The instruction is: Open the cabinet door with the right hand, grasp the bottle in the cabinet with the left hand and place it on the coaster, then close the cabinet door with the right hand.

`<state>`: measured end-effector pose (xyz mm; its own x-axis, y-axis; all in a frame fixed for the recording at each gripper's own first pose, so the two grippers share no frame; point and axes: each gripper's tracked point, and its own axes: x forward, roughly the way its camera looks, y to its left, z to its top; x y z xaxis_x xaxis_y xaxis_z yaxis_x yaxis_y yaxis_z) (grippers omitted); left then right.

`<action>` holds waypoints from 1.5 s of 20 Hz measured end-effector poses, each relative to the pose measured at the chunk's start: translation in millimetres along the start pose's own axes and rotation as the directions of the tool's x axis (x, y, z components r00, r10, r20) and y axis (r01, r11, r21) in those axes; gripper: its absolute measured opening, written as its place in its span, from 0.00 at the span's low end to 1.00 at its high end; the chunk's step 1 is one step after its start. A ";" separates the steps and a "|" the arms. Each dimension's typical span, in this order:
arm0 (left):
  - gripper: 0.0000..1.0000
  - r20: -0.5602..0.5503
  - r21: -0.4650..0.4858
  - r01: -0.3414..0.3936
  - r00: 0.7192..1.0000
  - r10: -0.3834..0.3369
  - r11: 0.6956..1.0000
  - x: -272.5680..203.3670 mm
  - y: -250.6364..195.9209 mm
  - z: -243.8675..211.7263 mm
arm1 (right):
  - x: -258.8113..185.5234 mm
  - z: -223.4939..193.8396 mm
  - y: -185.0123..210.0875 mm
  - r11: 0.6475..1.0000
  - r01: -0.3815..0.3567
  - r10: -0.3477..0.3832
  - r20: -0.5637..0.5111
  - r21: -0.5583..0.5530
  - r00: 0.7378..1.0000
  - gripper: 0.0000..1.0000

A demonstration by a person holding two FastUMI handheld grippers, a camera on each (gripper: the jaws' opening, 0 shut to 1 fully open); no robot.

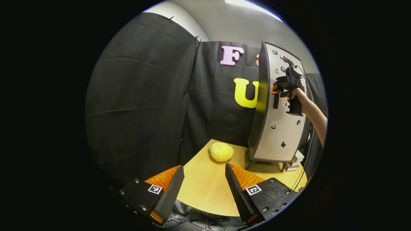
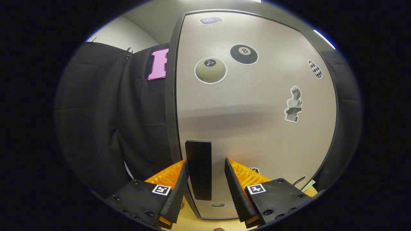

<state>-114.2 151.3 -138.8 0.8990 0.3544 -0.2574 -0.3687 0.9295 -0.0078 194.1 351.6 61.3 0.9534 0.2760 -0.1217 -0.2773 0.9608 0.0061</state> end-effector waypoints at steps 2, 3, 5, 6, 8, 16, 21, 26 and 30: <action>0.76 -0.003 -0.001 0.003 1.000 -0.003 1.000 0.4 -0.4 -1.0 | 3.9 -1.9 5.5 1.000 0.000 0.000 -0.003 0.021 1.000 0.60; 0.76 -0.002 -0.001 0.004 1.000 -0.004 1.000 0.4 -1.3 -1.2 | 1.9 -2.4 5.7 1.000 0.014 -0.013 -0.005 0.024 1.000 0.50; 0.76 0.001 0.002 0.003 1.000 -0.003 1.000 -0.2 -0.5 -0.7 | 1.5 -2.7 5.0 0.999 0.041 -0.041 0.000 0.012 0.999 0.35; 0.76 0.003 0.004 0.002 1.000 -0.002 1.000 -0.5 0.4 -0.3 | 0.5 -1.5 4.6 0.998 0.055 -0.055 -0.001 -0.002 0.998 0.35; 0.76 0.006 0.003 -0.003 1.000 0.003 1.000 -3.7 3.2 0.4 | 0.1 -2.1 5.8 0.998 0.054 -0.054 -0.002 -0.018 0.999 0.32; 0.76 -0.004 -0.015 -0.009 1.000 0.009 1.000 -9.2 7.7 -3.9 | -3.6 -4.4 7.3 0.998 -0.047 0.047 -0.002 -0.043 0.999 0.18; 0.76 0.000 -0.007 0.016 1.000 -0.016 1.000 -4.2 -3.6 -1.2 | -19.1 -5.9 7.2 0.993 -0.105 0.105 -0.001 -0.051 0.994 0.18; 0.76 0.008 0.062 0.035 0.999 -0.035 0.997 -11.6 -21.0 0.2 | -20.4 -6.8 4.4 0.983 -0.181 0.181 0.004 -0.043 0.983 0.18; 0.76 0.001 0.050 0.065 0.998 -0.065 0.997 -29.0 -35.3 -3.0 | -22.0 -6.4 1.6 0.976 -0.214 0.215 0.008 -0.044 0.977 0.18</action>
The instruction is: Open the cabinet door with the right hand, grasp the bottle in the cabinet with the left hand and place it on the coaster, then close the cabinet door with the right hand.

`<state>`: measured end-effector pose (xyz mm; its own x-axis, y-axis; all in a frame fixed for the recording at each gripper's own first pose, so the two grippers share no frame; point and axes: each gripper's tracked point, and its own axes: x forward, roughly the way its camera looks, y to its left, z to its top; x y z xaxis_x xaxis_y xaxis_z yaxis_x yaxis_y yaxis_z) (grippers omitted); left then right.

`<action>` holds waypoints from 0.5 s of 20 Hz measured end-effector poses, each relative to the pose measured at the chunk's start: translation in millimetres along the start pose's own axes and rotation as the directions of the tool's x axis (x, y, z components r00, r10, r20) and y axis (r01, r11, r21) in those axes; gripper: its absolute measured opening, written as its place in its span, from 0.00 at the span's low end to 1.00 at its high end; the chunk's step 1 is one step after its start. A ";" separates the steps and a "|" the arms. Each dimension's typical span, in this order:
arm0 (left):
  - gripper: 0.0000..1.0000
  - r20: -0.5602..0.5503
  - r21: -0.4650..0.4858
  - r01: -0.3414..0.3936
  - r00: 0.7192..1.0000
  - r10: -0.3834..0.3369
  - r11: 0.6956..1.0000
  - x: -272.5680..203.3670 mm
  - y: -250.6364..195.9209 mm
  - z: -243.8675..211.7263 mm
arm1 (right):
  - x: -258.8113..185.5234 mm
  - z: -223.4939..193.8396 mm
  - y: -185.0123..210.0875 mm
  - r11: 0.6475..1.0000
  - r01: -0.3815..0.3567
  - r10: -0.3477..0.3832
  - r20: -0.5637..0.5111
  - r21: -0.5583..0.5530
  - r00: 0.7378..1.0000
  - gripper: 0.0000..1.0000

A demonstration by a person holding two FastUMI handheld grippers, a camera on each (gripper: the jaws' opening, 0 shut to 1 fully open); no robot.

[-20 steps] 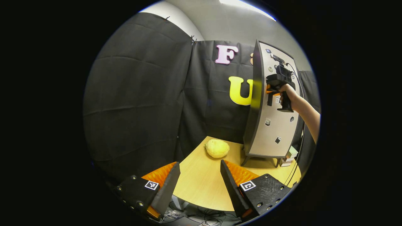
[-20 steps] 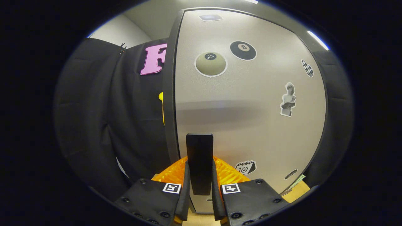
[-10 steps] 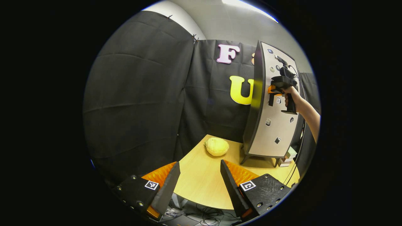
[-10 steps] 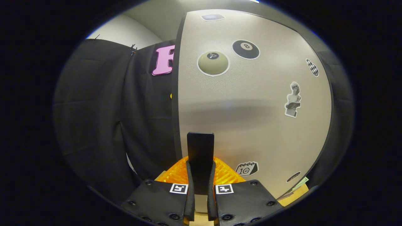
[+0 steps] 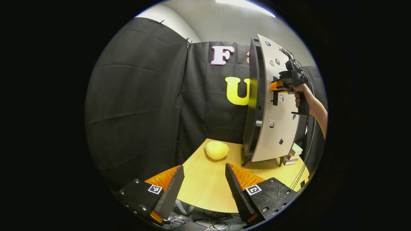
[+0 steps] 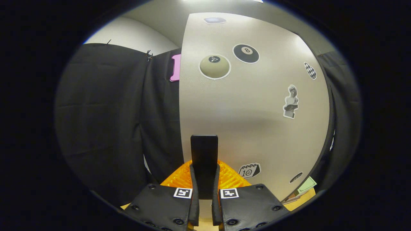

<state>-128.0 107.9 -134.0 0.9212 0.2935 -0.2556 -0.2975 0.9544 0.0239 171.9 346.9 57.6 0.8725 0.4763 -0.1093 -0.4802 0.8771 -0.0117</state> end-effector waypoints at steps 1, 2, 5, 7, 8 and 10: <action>0.72 0.001 -0.009 0.006 1.000 -0.006 1.000 -3.1 -6.5 -0.8 | 1.2 0.0 -0.7 1.000 -0.012 0.012 0.001 0.004 1.000 0.16; 0.76 -0.001 -0.016 0.012 1.000 -0.012 1.000 -5.6 -12.3 -1.5 | 1.9 0.9 -1.6 1.000 -0.023 0.023 0.004 0.011 1.000 0.18; 0.72 -0.014 -0.009 0.031 0.999 -0.031 0.999 -13.2 -27.4 -8.4 | 1.4 0.6 -4.0 0.998 -0.053 0.053 0.016 0.023 0.998 0.18; 0.72 -0.019 0.006 0.046 0.999 -0.046 0.999 -17.4 -35.5 -8.7 | 0.8 0.3 -5.4 0.997 -0.067 0.067 0.014 0.027 0.998 0.18; 0.76 -0.017 0.013 0.054 0.998 -0.054 0.998 -18.7 -39.6 -7.1 | 1.5 0.6 -6.1 0.997 -0.075 0.074 0.015 0.029 0.997 0.18; 0.72 -0.013 0.027 0.068 0.998 -0.068 0.997 -19.6 -47.1 -4.7 | 0.9 0.7 -8.6 0.996 -0.084 0.083 0.018 0.032 0.996 0.18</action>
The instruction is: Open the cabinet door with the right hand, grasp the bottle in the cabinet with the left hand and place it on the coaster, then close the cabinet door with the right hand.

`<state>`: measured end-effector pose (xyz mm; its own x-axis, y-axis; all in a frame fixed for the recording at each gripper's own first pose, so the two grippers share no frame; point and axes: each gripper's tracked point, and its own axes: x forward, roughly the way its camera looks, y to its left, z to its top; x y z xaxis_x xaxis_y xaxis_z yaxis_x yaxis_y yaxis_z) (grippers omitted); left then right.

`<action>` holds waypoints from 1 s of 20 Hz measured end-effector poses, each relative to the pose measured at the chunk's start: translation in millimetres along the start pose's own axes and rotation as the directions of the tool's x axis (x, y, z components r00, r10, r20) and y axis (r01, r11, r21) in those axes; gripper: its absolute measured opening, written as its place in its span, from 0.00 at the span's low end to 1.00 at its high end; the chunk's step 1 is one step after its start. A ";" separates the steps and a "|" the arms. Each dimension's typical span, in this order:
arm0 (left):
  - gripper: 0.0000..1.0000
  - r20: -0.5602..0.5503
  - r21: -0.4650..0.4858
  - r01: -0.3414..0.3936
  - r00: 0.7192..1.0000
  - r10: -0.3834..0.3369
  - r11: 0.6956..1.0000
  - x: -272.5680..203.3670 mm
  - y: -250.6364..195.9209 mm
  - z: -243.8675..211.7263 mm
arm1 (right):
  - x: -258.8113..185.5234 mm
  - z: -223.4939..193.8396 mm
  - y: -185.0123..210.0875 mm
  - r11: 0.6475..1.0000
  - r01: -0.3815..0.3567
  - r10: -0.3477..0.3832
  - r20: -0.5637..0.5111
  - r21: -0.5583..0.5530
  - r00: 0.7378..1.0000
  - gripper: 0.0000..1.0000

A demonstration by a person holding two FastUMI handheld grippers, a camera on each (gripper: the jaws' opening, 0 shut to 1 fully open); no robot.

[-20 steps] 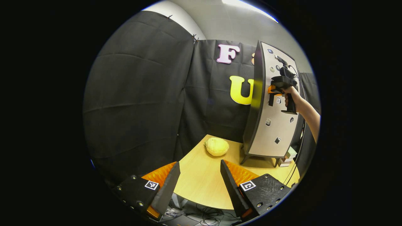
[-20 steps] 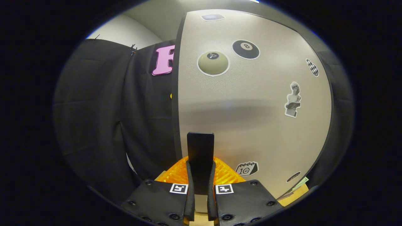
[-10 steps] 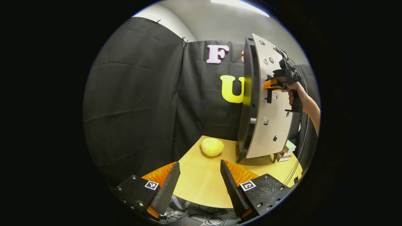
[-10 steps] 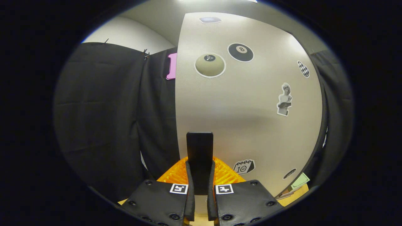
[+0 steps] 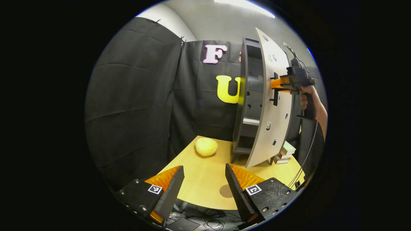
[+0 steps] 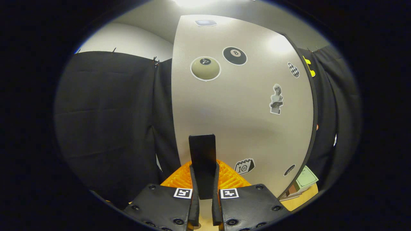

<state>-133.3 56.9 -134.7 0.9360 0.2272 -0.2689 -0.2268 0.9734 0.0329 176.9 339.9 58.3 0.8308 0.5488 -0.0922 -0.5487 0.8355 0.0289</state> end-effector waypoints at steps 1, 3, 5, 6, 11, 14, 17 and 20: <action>0.72 0.002 0.007 0.007 1.000 -0.007 1.000 0.4 -3.8 0.9 | 0.0 -0.3 -0.3 1.000 -0.004 0.004 0.000 0.002 1.000 0.18; 0.72 0.003 0.020 0.018 1.000 -0.018 1.000 1.8 -9.4 4.2 | -0.3 0.2 -2.2 1.000 -0.010 0.010 0.006 0.004 1.000 0.18; 0.72 0.000 0.022 0.032 0.999 -0.032 0.999 4.7 -15.1 5.5 | -1.7 0.6 -3.5 1.000 -0.026 0.026 0.016 0.016 1.000 0.18; 0.72 -0.005 0.012 0.045 0.999 -0.045 0.999 6.5 -20.4 4.6 | -2.7 1.2 -5.1 0.999 -0.029 0.029 0.018 0.028 0.999 0.18; 0.72 -0.027 0.012 0.126 0.992 -0.126 0.992 16.6 -47.1 -0.1 | -1.1 1.8 -7.8 1.000 0.003 -0.004 0.032 0.024 0.999 0.17; 0.76 -0.018 0.033 0.162 0.987 -0.162 0.986 25.9 -59.4 7.3 | -6.0 2.9 -12.1 0.999 0.013 -0.015 0.034 0.051 0.999 0.18; 0.76 -0.010 0.044 0.193 0.981 -0.193 0.980 35.4 -72.9 11.0 | -9.0 2.6 -15.3 0.999 0.042 -0.043 0.032 0.028 0.999 0.17; 0.76 -0.009 0.055 0.218 0.976 -0.218 0.974 43.9 -83.5 13.4 | -10.1 2.8 -18.5 0.997 0.061 -0.062 0.026 0.046 0.998 0.17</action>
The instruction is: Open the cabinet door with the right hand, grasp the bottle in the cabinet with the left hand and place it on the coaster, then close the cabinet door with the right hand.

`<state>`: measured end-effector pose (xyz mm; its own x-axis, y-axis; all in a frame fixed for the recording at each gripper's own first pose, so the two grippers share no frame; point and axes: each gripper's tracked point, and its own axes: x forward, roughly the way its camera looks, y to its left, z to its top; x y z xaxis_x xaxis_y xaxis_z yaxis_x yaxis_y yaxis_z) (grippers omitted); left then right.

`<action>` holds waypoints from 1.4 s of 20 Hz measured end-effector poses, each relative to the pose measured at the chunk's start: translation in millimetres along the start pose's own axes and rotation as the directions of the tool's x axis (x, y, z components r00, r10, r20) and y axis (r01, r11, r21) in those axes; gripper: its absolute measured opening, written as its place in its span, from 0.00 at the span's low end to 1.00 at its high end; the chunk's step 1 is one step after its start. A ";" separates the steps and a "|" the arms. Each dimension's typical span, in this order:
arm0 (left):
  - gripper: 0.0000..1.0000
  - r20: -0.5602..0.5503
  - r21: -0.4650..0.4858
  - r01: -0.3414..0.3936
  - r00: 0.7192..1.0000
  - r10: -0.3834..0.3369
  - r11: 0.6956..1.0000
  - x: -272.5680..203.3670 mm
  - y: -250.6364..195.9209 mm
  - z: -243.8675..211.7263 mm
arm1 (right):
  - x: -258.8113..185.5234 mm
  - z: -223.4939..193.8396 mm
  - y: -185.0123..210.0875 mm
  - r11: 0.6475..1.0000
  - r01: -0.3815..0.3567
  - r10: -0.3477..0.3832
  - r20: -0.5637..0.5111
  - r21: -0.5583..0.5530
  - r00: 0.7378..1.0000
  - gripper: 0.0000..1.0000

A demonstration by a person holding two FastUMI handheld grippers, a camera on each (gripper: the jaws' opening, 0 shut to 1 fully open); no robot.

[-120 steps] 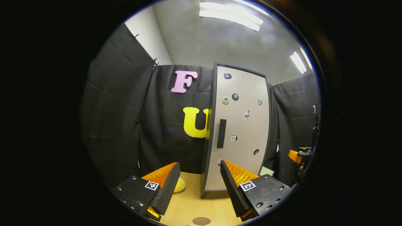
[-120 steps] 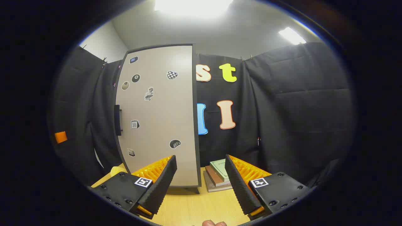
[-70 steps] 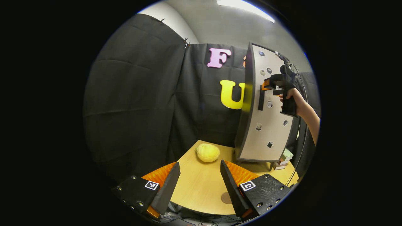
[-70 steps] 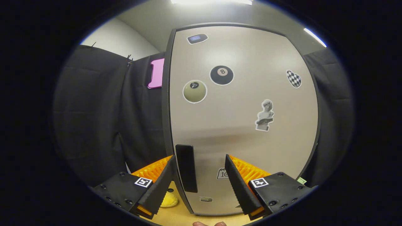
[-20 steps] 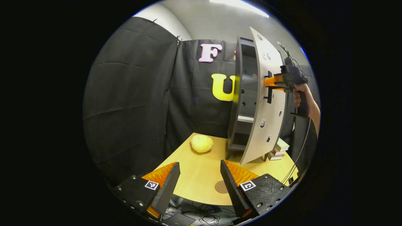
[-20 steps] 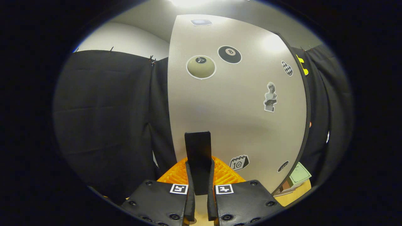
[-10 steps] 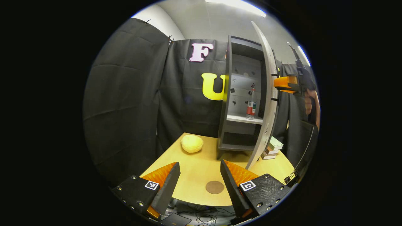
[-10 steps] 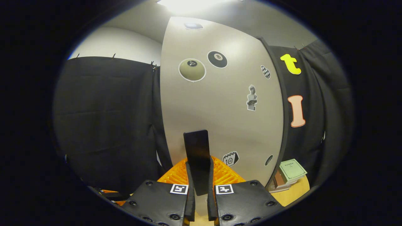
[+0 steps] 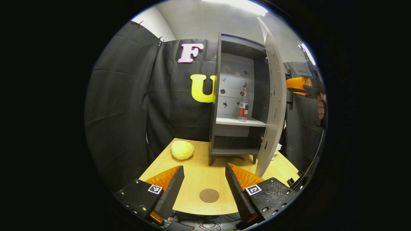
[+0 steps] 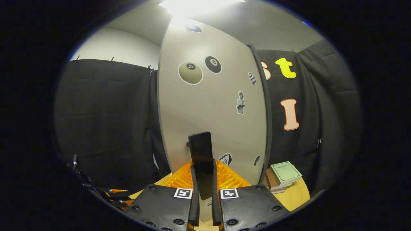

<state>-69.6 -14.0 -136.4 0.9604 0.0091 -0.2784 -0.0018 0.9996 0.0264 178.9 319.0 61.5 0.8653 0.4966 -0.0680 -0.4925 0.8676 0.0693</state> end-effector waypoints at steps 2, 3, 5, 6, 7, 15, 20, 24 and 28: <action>0.76 0.004 0.005 0.011 1.000 -0.011 1.000 -4.3 -1.4 -2.4 | -1.9 1.4 -4.2 1.000 0.018 -0.018 0.003 0.005 1.000 0.17; 0.76 0.007 0.008 0.016 1.000 -0.017 1.000 -4.6 -2.2 -1.8 | -2.5 0.7 -6.8 1.000 0.025 -0.025 0.008 0.000 1.000 0.17; 0.76 0.006 0.010 0.028 1.000 -0.028 1.000 -1.9 -4.3 -2.2 | -2.5 3.4 -10.8 0.999 0.044 -0.045 0.022 0.023 0.999 0.17; 0.76 0.003 0.010 0.030 1.000 -0.030 1.000 -1.1 -3.9 -2.6 | -2.1 3.9 -12.3 0.997 0.060 -0.061 0.026 0.046 0.998 0.17; 0.76 0.003 0.009 0.015 1.000 -0.015 1.000 -0.2 -1.5 -3.0 | -1.9 4.7 -12.7 0.994 0.077 -0.079 0.028 0.072 0.996 0.17; 0.72 0.037 0.010 -0.010 0.999 0.010 1.000 -1.0 -0.7 -0.1 | -18.7 12.2 -61.9 0.934 0.352 -0.355 0.075 0.056 0.932 0.08; 0.75 0.035 0.011 0.017 0.999 -0.018 1.000 0.7 -2.4 -1.0 | -29.2 4.2 -61.6 0.946 0.284 -0.300 0.088 0.156 0.950 0.10; 0.75 0.039 0.022 0.030 0.999 -0.030 0.999 0.8 -4.4 1.4 | -50.4 -6.5 -68.3 0.933 0.321 -0.331 0.039 0.160 0.943 0.12; 0.75 0.041 0.027 0.037 0.998 -0.038 0.999 2.3 -4.8 3.3 | -92.5 9.0 -100.6 0.872 0.436 -0.456 0.046 0.220 0.889 0.08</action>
<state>-66.5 -18.9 -134.0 0.9704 -0.0299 -0.2398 0.0411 0.9983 0.0418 149.2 185.5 69.7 0.9980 0.0444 -0.0460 -0.0315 0.9679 0.2495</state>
